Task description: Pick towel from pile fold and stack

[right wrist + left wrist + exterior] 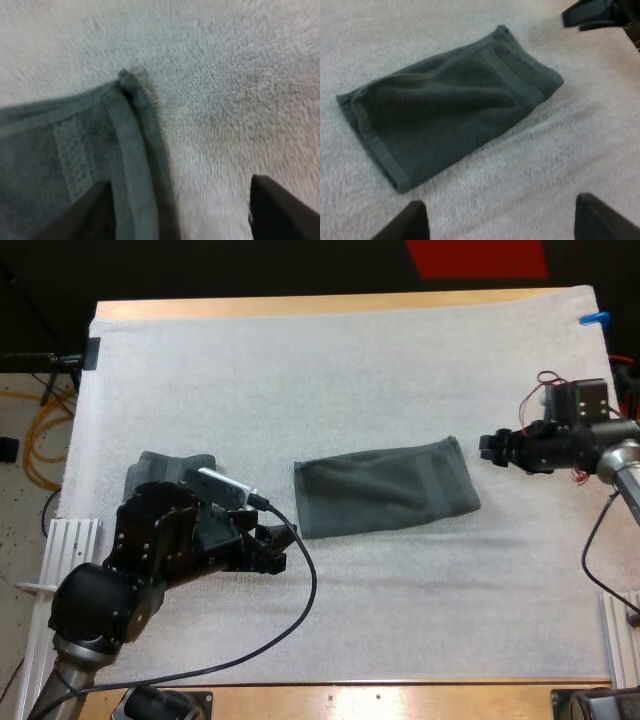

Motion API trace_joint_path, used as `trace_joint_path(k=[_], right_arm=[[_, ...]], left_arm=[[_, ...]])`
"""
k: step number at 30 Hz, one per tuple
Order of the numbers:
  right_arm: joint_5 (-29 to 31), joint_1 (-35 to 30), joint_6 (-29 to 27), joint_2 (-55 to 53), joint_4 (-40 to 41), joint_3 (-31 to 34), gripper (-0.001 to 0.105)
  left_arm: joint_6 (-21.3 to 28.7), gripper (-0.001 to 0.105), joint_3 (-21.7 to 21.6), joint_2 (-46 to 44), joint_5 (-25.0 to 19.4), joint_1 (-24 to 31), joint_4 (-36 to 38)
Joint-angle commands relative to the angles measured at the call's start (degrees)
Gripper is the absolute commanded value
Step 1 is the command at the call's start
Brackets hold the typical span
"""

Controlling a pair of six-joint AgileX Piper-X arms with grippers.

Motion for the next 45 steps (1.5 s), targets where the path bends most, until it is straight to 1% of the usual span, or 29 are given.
trace_joint_path(k=[1, 5, 9, 10, 14, 16, 23, 24, 26, 27, 28, 29, 30, 31, 32, 34, 35, 37, 38, 40, 41, 43, 45], right_arm=[[-1.4, 0.0, -1.6, 0.9, -0.9, -1.0, 0.057], [-3.2, 0.0, -2.2, 5.4, -1.7, -2.4, 0.057], [-7.1, 0.0, -2.3, 9.4, -2.3, -4.0, 0.057], [-8.4, 0.3, -2.3, 10.5, -2.3, -4.5, 0.057], [-9.2, 1.5, -2.8, 12.8, -2.2, -5.4, 0.057], [-11.2, 2.7, -3.3, 13.9, -2.2, -5.4, 0.057], [-11.2, 7.3, -3.3, 16.3, -1.6, -5.4, 0.056], [-10.3, 7.9, -3.1, 16.3, -1.6, -5.4, 0.053], [-9.2, 8.6, -2.6, 16.3, -1.6, -5.5, 0.046], [-8.5, 8.7, -2.4, 16.3, -1.0, -5.7, 0.039], [-7.7, 8.7, -2.4, 16.3, -0.3, -5.9, 0.029], [-7.2, 8.7, -2.4, 16.3, 0.1, -6.0, 0.023], [-6.4, 8.7, -2.4, 16.1, 1.0, -6.3, 0.014], [-4.3, 8.6, -2.8, 15.6, 2.8, -6.7, 0.0], [-3.5, 8.6, -2.9, 15.4, 3.2, -6.8, 0.0], [2.9, 8.6, -4.9, 13.5, 5.2, -7.1, 0.0], [5.0, 8.6, -5.3, 12.5, 5.7, -7.2, 0.0], [13.1, 8.6, -5.6, 9.5, 7.5, -7.1, 0.0], [15.6, 8.6, -5.6, 8.5, 8.0, -7.1, 0.0], [25.0, 8.6, -6.4, 5.1, 10.3, -7.1, 0.0], [26.6, 8.6, -6.9, 4.5, 10.9, -7.1, 0.0], [33.7, 8.6, -8.9, 2.0, 12.3, -7.1, 0.0], [38.0, 8.6, -9.8, 0.3, 13.0, -7.1, 0.0]], left_arm=[[-0.6, 0.059, 0.1, 0.0, 0.4, -0.1, -0.3], [-0.6, 0.059, 0.1, 0.1, 0.4, -0.1, -0.7], [-0.6, 0.059, 0.1, 0.1, 0.4, -0.1, -1.7], [-0.6, 0.059, 0.1, 0.1, 0.4, -0.1, -1.6], [-0.6, 0.059, 0.1, 0.1, 0.4, -0.1, -1.6], [-0.6, 0.059, 0.1, 0.1, 0.4, -0.1, -1.6], [-0.6, 0.059, 0.1, 0.1, 0.6, -0.1, -1.6], [-0.6, 0.059, 0.1, 0.1, 0.7, -0.1, -1.6], [-0.6, 0.059, 0.1, 0.1, 0.7, -0.1, -1.5], [-0.6, 0.059, 0.1, 0.1, 0.9, -0.1, -1.5], [-0.6, 0.059, 0.1, 0.1, 1.2, -0.1, -1.5], [-0.6, 0.059, 0.1, 0.1, 1.5, -0.1, -1.5], [-0.6, 0.059, 0.1, 0.1, 1.9, -0.1, -1.5], [-0.6, 0.059, 0.1, 0.1, 2.0, -0.1, -1.5], [-0.6, 0.059, 0.1, 0.1, 2.0, -0.1, -1.5], [-0.6, 0.059, 0.1, 0.1, 2.0, -0.1, -1.4], [-0.6, 0.059, 0.1, 0.1, 2.0, -0.1, -1.4], [-0.6, 0.059, 0.1, 0.1, 2.0, -0.1, -1.4], [-0.6, 0.059, 0.1, 0.1, 2.0, -0.1, -1.4], [-0.6, 0.059, 0.1, 0.1, 2.0, -0.1, -1.4], [-0.6, 0.059, 0.1, 0.1, 2.0, -0.1, -1.4], [-0.6, 0.059, 0.1, 0.1, 2.0, -0.1, -1.4], [-0.6, 0.059, 0.1, 0.1, 2.0, -0.1, -1.4]])
